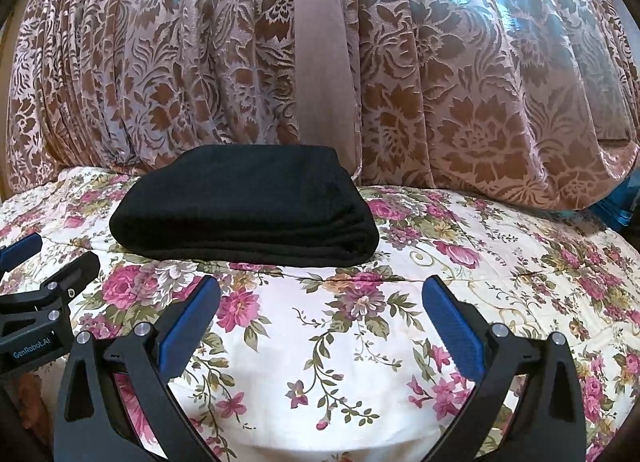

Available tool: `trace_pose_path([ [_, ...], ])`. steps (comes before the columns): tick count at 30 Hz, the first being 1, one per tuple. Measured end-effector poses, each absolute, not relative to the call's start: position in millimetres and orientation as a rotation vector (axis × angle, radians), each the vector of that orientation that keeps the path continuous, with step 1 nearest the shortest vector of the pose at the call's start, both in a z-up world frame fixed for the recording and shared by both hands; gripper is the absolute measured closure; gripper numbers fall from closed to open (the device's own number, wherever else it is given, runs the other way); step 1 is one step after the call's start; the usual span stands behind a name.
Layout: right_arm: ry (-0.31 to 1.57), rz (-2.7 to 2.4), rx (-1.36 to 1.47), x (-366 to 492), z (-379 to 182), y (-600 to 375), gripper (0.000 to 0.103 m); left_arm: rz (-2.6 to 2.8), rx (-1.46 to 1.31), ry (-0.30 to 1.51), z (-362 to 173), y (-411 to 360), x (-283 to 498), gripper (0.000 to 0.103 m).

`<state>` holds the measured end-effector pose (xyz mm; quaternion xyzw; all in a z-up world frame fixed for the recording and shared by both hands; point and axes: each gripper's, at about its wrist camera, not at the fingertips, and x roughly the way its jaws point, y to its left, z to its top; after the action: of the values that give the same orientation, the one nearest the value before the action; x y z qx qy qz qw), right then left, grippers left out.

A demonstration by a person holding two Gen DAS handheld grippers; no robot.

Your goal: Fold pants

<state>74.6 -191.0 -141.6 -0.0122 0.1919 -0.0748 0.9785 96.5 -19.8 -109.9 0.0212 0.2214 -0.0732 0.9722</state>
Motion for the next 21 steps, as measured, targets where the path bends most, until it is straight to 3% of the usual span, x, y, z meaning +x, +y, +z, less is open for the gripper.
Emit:
trace_pose_path([
  [2, 0.393, -0.149, -0.013, 75.7, -142.2, -193.0, 0.002, -0.147, 0.045, 0.442, -109.6, -20.3, 95.5, 0.008],
  [16, 0.383, -0.148, 0.006, 73.0, -141.3, -198.0, 0.002, -0.167, 0.023, 0.425, -108.4, -17.6, 92.8, 0.008],
  [21, 0.385, -0.148, 0.005, 73.2, -141.3, -199.2, 0.002, -0.164, 0.018, 0.426, -108.7, -16.5, 93.1, 0.013],
])
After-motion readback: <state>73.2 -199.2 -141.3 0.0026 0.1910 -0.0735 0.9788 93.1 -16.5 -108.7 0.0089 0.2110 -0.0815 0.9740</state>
